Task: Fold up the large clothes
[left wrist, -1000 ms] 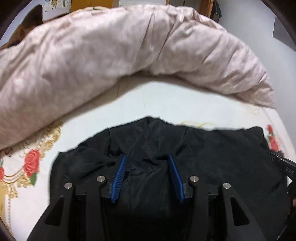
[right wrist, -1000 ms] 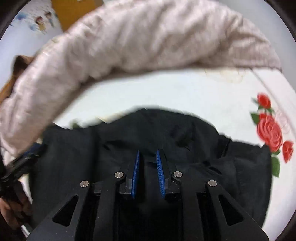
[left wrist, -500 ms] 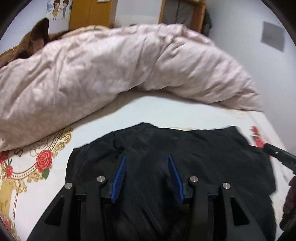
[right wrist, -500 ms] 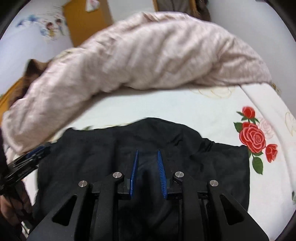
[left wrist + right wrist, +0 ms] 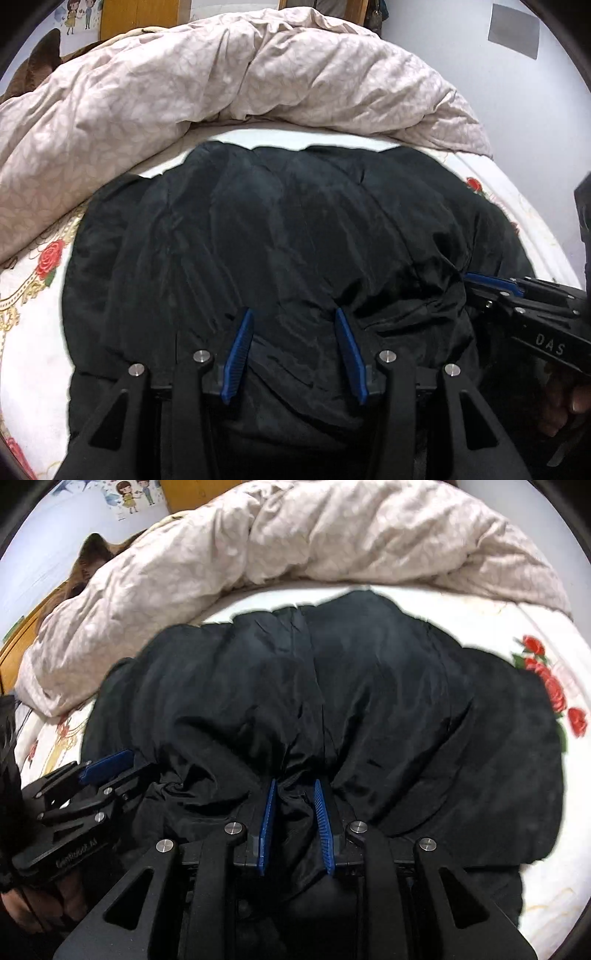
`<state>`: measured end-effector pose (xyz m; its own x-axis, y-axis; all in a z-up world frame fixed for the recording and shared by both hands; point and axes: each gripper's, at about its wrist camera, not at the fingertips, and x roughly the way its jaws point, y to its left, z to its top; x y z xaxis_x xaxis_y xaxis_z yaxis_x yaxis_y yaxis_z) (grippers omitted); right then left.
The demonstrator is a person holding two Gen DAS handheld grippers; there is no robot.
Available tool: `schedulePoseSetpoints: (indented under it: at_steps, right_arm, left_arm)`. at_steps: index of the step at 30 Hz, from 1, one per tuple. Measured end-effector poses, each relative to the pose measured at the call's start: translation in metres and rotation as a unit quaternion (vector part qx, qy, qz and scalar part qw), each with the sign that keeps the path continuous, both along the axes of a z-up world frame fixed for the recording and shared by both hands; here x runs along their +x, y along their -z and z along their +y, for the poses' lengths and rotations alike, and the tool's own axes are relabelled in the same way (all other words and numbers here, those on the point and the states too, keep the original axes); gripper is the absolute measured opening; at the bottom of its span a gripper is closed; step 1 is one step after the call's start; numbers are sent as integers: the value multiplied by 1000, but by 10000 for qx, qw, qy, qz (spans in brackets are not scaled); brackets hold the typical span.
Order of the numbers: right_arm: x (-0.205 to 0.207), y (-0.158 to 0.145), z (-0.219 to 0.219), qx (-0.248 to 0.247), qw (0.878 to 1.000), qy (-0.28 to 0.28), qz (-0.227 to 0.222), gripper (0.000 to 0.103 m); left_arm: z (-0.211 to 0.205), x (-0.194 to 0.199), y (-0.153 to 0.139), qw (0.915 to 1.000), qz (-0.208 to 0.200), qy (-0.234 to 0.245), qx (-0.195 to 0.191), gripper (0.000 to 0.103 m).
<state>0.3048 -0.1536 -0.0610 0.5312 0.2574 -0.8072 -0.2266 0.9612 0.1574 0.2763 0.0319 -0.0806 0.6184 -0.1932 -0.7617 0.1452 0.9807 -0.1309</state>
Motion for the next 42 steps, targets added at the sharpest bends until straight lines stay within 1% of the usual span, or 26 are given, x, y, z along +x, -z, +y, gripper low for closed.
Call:
schedulePoseSetpoints:
  at_steps: [2,4,6,7,8,9,10,12,15,18,23,27,30,33,38,42]
  right_arm:
    - [-17,-15,-3,78,9999,-18,-110,22]
    - [-36,-21,-6,182,9997,-19,-164,22]
    - [-49,-14,-6,212,9997,-41,-118,22]
    - [-51,-3,-3,188,9998,-45,0,22]
    - [-48,9,-2,155,9998,-31,148,22]
    - [-43,18,-2,138,9996,3,263,22]
    - [-36,29,-1,127,9993,46,356,22]
    - [-31,39,-4,170,9993,73,329,22]
    - [-25,45,-2,145,9995,89,260,22]
    - [-23,51,-2,133,9997,96,160,22]
    - [-25,52,1,52,9999,126,85,22]
    - [-23,53,3,32,9999,144,87,22]
    - [-30,48,2,73,9997,163,165,22]
    - [-33,34,0,66,9994,189,266,23]
    - [-62,4,-6,68,9997,229,84,33]
    - [-96,-21,-14,96,9996,244,-71,35]
  left_arm:
    - [5,-16,-12,9999,-88,14,-130,49]
    - [8,-33,-18,9996,-179,60,-200,49]
    - [5,-42,-10,9997,-122,135,-179,49]
    - [1,-43,-1,9998,-19,143,-151,49]
    - [-1,-38,13,9998,160,92,-113,49]
    - [-2,-36,23,9996,252,43,-103,49]
    - [-2,-31,31,9996,272,5,-116,49]
    - [-5,-26,36,9997,225,-11,-51,49]
    - [-7,-21,40,9998,179,-7,14,49]
    - [-6,-18,45,9999,156,-24,-54,50]
    - [-9,-13,47,9999,98,-71,23,50]
    - [-11,-17,48,9999,114,-101,60,50]
    - [-14,-18,42,9996,205,-151,96,49]
    - [-16,-23,28,9994,275,-206,82,49]
    - [-17,-50,0,9993,211,-257,165,49]
    - [-16,-84,-22,9993,110,-276,228,49]
